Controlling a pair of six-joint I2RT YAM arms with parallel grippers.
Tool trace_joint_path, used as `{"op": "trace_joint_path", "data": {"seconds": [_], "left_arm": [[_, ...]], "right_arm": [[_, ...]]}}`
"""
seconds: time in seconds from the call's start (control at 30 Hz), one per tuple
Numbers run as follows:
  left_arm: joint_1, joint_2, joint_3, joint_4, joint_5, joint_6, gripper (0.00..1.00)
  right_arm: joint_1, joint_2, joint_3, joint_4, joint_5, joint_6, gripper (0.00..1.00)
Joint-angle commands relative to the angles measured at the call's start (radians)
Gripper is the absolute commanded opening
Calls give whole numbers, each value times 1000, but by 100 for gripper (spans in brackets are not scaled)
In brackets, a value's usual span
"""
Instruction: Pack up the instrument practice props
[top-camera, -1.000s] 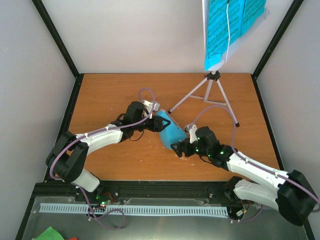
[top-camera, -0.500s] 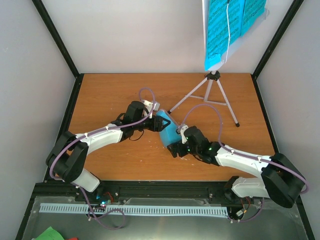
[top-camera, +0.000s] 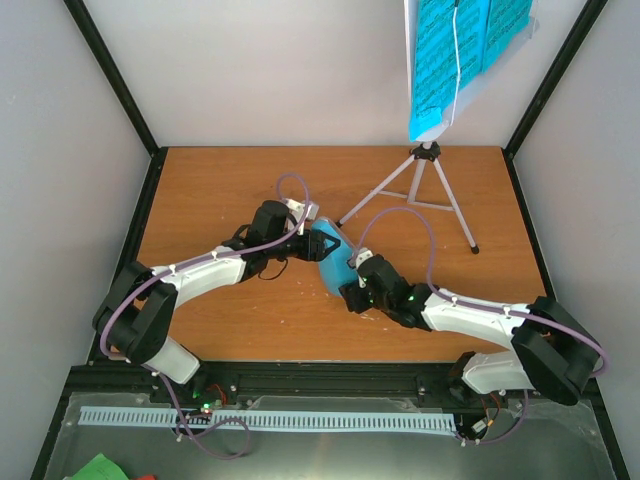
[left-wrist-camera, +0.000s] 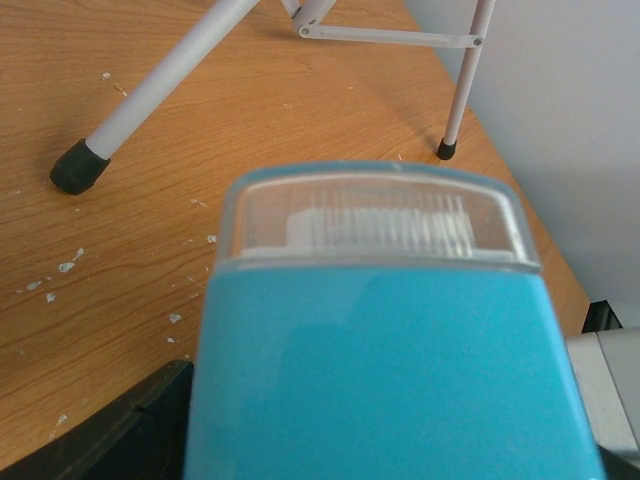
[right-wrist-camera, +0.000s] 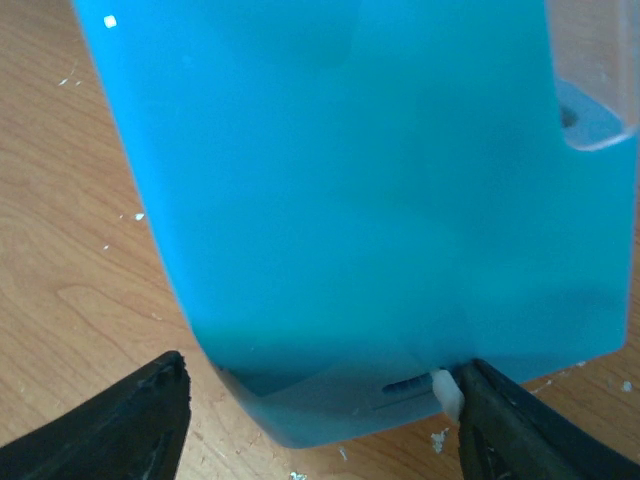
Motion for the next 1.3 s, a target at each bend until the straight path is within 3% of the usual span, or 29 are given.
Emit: {"op": "trace_joint_path", "data": {"seconds": [0.0,0.3,0.4,0.47,0.63,0.77,0.9,1.03,1.2,1.27], "left_arm": [[4,25,26,-50,-8,-31,37],[4,27,23,-43,-5,-42,36],[4,26,21,-39,-2,-38,36],[4,20,16,-31,2,-19,36],[4,-27,1,-48,1,149,36],[-13,-92,-14,-100,45,365,38],[-59,-135,-24,-158,43,510,40],[-114,-164,-57,-175,19,575,44],[-152,-169,-84,-181,26,573,54],[-153,-187,-98,-169,28,558,67]], "right_arm": [[22,11,24,27,45,5,63],[25,28,25,42,65,23,27],[26,31,26,44,68,25,23],[27,23,26,40,74,25,28],[25,-77,14,-19,125,20,73],[-8,-235,-22,-68,171,26,93],[-174,-343,-60,-85,18,46,98],[-331,-346,-93,-71,-152,70,100],[-376,-256,-96,-32,-250,70,100],[-377,-210,-92,-2,-286,64,99]]}}
